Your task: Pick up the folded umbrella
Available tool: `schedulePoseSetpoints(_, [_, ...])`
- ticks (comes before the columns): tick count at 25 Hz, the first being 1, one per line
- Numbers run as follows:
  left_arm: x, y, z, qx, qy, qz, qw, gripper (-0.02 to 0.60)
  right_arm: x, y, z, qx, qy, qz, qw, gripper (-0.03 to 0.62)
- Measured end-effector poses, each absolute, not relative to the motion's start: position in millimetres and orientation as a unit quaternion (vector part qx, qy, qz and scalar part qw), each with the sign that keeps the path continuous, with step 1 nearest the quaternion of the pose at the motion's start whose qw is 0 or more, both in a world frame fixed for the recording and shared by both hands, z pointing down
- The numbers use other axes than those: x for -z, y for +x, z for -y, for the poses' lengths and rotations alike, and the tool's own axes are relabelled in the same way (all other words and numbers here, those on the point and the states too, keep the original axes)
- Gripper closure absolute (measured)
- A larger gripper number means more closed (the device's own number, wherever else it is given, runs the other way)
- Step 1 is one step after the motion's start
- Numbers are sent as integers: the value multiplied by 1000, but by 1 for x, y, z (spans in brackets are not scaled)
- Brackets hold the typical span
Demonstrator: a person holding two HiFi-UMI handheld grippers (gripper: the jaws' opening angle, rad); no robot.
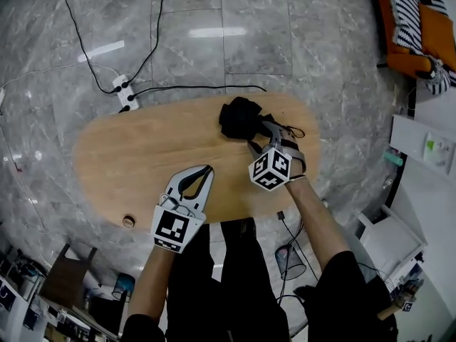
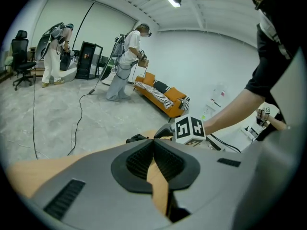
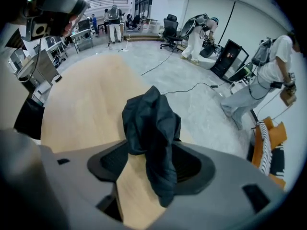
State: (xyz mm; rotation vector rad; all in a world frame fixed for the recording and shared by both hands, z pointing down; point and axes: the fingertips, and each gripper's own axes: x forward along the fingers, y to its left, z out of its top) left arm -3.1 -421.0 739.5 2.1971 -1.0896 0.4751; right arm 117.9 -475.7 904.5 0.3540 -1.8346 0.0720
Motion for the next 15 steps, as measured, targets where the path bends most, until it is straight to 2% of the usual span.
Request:
schedulePoseSetpoints(7, [-753,-7,409,-185,828,412,331,562,-928,128,479,-4,135,774,619,309])
schedulePoseSetpoints(11, [-758,-5,405,-186,828,407,339,562,-937,131,488,9,134,765,630,263])
schedulePoseSetpoints(15, [-758,-2,402,-183,828,403,345,563,-948,136,491,13,126,755,644,250])
